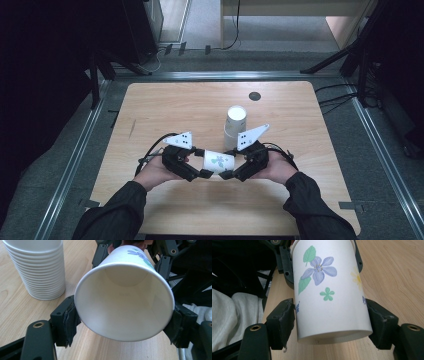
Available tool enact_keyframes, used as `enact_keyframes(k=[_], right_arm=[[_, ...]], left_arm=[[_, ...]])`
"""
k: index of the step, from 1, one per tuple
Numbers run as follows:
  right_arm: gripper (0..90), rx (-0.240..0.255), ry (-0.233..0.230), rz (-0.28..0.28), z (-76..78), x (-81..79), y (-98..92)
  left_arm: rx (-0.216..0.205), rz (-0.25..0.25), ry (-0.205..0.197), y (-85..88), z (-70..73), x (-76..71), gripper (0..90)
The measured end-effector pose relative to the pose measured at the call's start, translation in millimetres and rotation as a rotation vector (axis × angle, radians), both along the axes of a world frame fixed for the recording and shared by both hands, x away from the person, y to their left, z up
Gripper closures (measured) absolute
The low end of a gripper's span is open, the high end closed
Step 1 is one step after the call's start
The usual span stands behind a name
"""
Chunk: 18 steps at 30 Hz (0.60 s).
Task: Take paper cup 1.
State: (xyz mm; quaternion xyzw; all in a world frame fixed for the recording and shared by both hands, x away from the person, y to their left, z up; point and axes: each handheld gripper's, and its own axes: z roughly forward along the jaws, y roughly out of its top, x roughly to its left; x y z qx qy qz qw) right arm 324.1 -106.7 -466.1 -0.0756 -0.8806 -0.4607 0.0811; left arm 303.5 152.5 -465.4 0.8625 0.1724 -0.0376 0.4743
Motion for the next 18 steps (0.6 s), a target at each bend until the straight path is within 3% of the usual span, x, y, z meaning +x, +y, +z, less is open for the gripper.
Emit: enact_keyframes(k=[11,15,16,17,18], right_arm=[[28.4,-0.006,0.006,-0.013,-0.1,1.2,-1.2],[28.1,-0.012,0.001,-0.019,-0.3,1.3,-1.6],[28.1,-0.012,0.001,-0.019,-0.3,1.3,-1.6],[27.7,-0.012,0.0,-0.027,-0.3,1.7,-2.0],[27.7,-0.013,-0.002,-0.032,-0.3,2.0,-2.1]], left_arm=[[0.06,-0.025,-0.013,4.5,21.2,1.6,23.7],[0.16,-0.023,-0.036,1.1,33.9,5.7,23.8],[0.16,-0.023,-0.036,1.1,33.9,5.7,23.8],[0.217,-0.021,-0.044,-1.6,39.6,8.1,23.8],[0.237,-0.027,-0.044,-2.4,42.8,9.4,23.8]])
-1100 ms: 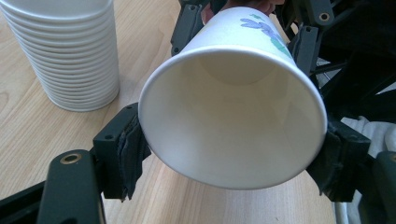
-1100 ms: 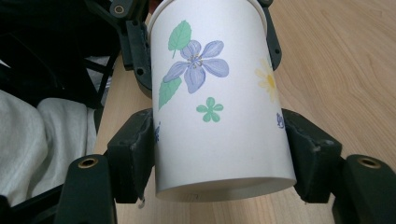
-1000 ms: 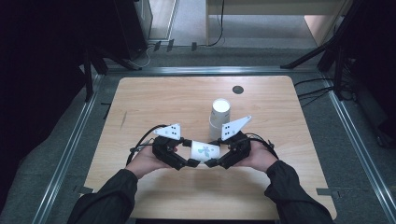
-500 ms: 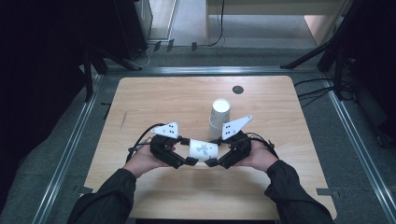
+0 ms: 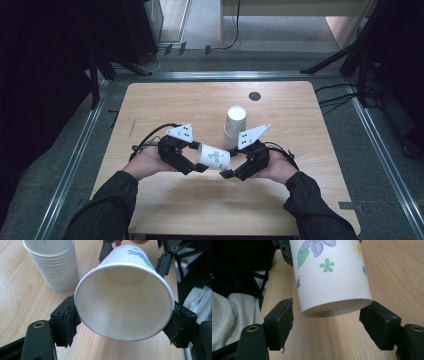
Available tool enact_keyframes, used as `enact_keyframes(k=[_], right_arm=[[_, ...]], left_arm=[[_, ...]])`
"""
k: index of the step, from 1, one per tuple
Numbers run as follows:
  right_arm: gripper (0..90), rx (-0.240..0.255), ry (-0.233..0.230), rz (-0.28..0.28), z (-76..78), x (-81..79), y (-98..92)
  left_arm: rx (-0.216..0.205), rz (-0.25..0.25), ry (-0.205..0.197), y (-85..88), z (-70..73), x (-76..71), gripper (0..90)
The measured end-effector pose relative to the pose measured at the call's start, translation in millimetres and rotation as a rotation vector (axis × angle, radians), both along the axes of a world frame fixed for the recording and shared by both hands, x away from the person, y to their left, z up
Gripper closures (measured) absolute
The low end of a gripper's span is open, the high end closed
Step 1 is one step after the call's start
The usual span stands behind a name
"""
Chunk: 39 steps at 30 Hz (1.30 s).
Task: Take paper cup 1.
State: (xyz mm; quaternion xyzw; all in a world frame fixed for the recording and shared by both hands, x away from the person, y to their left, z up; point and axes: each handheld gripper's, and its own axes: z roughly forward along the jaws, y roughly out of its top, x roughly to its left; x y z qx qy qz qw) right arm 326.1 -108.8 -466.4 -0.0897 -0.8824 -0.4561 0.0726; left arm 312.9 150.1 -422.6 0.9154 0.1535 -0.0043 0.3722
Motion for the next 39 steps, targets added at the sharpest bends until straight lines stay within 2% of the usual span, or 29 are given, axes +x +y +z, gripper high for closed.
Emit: enact_keyframes(k=[2,3,6,8,9,10,12,14,15,17,18,19,21,24,25,26,27,30,31,33,38,39], right_arm=[[27.8,0.003,0.003,0.0,-0.2,0.4,-0.1],[27.7,-0.002,-0.001,-0.005,-0.4,0.7,-0.5],[27.8,-0.006,-0.003,-0.015,-0.5,1.3,-1.5],[27.7,0.0,-0.009,-0.016,-1.0,2.1,-1.8],[27.8,-0.004,-0.006,-0.025,-1.5,2.4,-2.7],[27.8,-0.004,-0.006,-0.025,-1.5,2.4,-2.7],[27.7,-0.008,-0.003,-0.023,-2.3,1.9,-2.2],[27.8,-0.007,-0.009,-0.022,-2.8,1.7,-1.0],[27.8,-0.007,-0.009,-0.022,-2.8,1.7,-1.0],[27.7,-0.016,-0.008,-0.018,-3.5,1.3,0.5],[27.7,-0.016,-0.008,-0.018,-3.5,1.3,0.5],[27.7,-0.02,-0.015,-0.025,-4.3,1.6,1.2],[27.7,-0.024,-0.018,-0.032,-4.7,1.9,1.7],[27.7,-0.023,-0.022,-0.039,-5.5,2.5,2.3],[27.7,-0.023,-0.019,-0.04,-5.7,2.2,2.6],[27.6,-0.024,-0.02,-0.04,-6.0,2.0,3.2],[27.6,-0.024,-0.02,-0.04,-6.0,2.0,3.2],[27.0,-0.028,-0.026,-0.036,-7.6,1.4,5.9],[26.8,-0.026,-0.028,-0.038,-7.9,1.1,6.6],[26.4,-0.027,-0.033,-0.041,-7.7,0.8,7.2],[26.4,-0.017,-0.044,-0.05,-8.0,1.5,9.0],[26.4,-0.014,-0.043,-0.05,-8.3,1.5,9.6]], left_arm=[[0.016,-0.001,-0.005,-0.8,3.1,1.1,23.8],[0.043,-0.008,0.005,-2.3,8.3,3.4,23.8],[0.086,-0.026,0.01,-5.0,14.7,4.7,23.8],[0.099,-0.03,0.017,-6.3,16.3,4.8,23.8],[0.141,-0.039,0.02,-9.3,18.9,5.5,23.8],[0.141,-0.039,0.02,-9.3,18.9,5.5,23.8],[0.208,-0.052,0.023,-13.7,21.5,7.5,23.8],[0.234,-0.064,0.024,-16.0,23.1,8.7,23.8],[0.234,-0.064,0.024,-16.0,23.1,8.7,23.8],[0.28,-0.074,0.021,-19.5,25.5,10.4,23.8],[0.28,-0.074,0.021,-19.5,25.5,10.4,23.8],[0.309,-0.079,0.027,-22.0,27.2,11.6,23.8],[0.338,-0.08,0.032,-24.8,28.8,12.9,23.8],[0.404,-0.088,0.02,-30.2,30.1,14.2,23.8],[0.404,-0.088,0.02,-30.2,30.1,14.2,23.8],[0.438,-0.095,0.021,-34.6,30.7,14.8,23.8],[0.438,-0.095,0.021,-34.6,30.7,14.8,23.8],[0.487,-0.106,0.026,-43.2,33.5,17.1,23.8],[0.487,-0.106,0.026,-43.2,33.5,17.1,23.8],[0.54,-0.12,0.014,-48.8,34.9,18.7,23.8],[0.602,-0.137,0.01,-56.2,37.8,19.2,23.8],[0.609,-0.136,0.02,-57.4,38.2,18.8,23.7]])
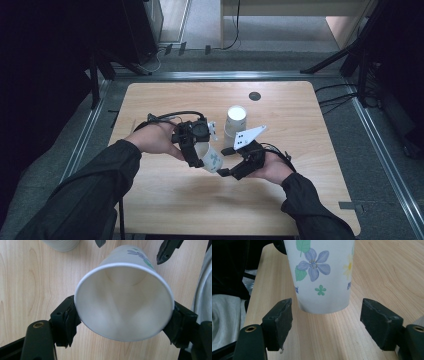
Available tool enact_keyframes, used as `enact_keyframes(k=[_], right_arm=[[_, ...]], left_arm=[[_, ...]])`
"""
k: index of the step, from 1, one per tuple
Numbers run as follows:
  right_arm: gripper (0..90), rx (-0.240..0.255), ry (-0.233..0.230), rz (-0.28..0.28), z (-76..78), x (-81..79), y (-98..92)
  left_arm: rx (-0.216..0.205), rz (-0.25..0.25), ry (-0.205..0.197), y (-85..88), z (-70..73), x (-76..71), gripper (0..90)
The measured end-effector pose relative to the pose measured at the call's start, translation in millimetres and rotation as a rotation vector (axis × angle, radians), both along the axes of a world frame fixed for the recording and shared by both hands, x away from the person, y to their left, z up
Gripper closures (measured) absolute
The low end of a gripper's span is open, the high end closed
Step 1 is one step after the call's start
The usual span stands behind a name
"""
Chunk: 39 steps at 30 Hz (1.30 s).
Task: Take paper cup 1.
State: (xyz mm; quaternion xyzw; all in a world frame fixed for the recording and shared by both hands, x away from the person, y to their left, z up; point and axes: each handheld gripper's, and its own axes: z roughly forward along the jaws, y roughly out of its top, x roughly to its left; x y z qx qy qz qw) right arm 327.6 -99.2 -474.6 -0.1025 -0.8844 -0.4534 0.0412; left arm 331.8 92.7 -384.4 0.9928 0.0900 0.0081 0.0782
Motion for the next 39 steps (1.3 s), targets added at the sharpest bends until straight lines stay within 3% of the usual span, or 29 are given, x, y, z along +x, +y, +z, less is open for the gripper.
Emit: enact_keyframes(k=[7,23,39], right_arm=[[26.4,0.032,0.006,0.003,0.0,-1.2,5.8],[27.2,0.03,0.016,0.013,-3.2,-3.3,14.5],[34.6,0.022,0.014,0.019,-3.5,-3.6,15.7]], left_arm=[[0.003,-0.008,0.022,-5.6,1.1,-0.4,23.8],[-0.004,-0.016,0.046,-10.9,-5.4,1.1,23.7],[-0.018,-0.018,0.035,-8.6,-5.9,1.5,23.6]])
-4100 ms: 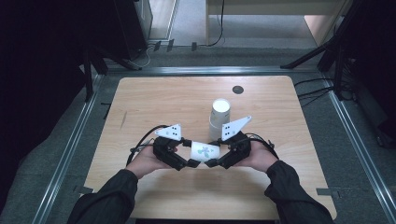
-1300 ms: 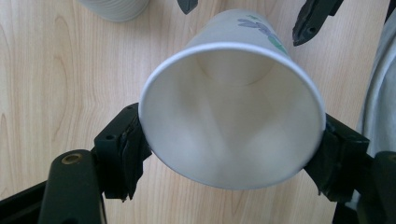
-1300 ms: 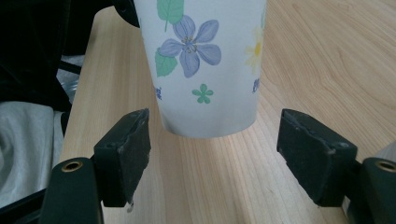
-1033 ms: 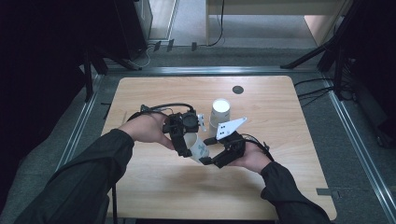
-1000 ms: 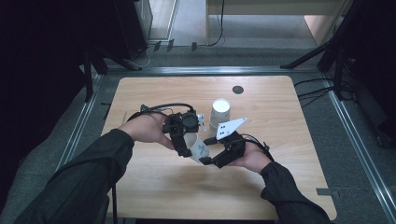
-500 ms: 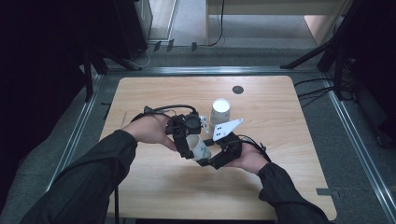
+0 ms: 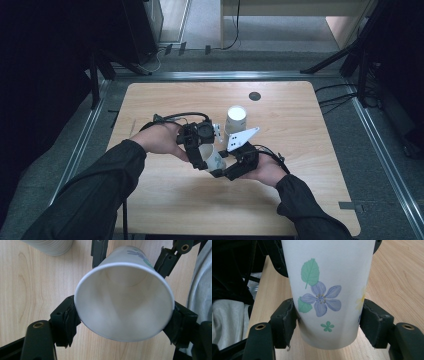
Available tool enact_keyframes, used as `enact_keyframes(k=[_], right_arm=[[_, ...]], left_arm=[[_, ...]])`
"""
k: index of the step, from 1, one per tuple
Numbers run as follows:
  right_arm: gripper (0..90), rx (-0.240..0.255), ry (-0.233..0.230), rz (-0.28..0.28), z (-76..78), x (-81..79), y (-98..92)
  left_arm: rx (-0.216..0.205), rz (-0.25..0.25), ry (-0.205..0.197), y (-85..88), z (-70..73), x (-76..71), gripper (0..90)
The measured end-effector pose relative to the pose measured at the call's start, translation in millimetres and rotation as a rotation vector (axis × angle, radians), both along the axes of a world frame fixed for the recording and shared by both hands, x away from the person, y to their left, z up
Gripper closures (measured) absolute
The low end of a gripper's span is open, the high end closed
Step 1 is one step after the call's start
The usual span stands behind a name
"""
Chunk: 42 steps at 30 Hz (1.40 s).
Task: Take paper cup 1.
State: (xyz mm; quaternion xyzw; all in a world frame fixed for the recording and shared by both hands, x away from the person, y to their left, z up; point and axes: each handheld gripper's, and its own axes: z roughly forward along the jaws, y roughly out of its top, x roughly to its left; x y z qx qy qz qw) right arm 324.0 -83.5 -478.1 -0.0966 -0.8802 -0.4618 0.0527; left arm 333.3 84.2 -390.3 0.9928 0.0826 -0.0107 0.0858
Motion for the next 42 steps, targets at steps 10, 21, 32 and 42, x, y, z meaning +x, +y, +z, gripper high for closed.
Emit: enact_keyframes(k=[10,21,32,42], right_arm=[[34.9,-0.003,-0.011,-0.007,1.4,0.1,0.6],[34.9,-0.002,-0.011,-0.017,3.4,1.7,-4.0],[34.9,0.008,-0.017,-0.028,7.7,4.8,-14.1],[34.9,0.03,-0.023,-0.044,12.5,6.3,-22.9]], left_arm=[[-0.008,-0.005,-0.009,1.3,0.2,0.6,21.0],[-0.046,0.035,-0.001,8.3,1.3,2.7,13.2],[-0.174,0.111,0.012,30.8,1.6,5.3,9.5],[-0.324,0.177,0.006,56.9,-7.7,1.7,9.6]])
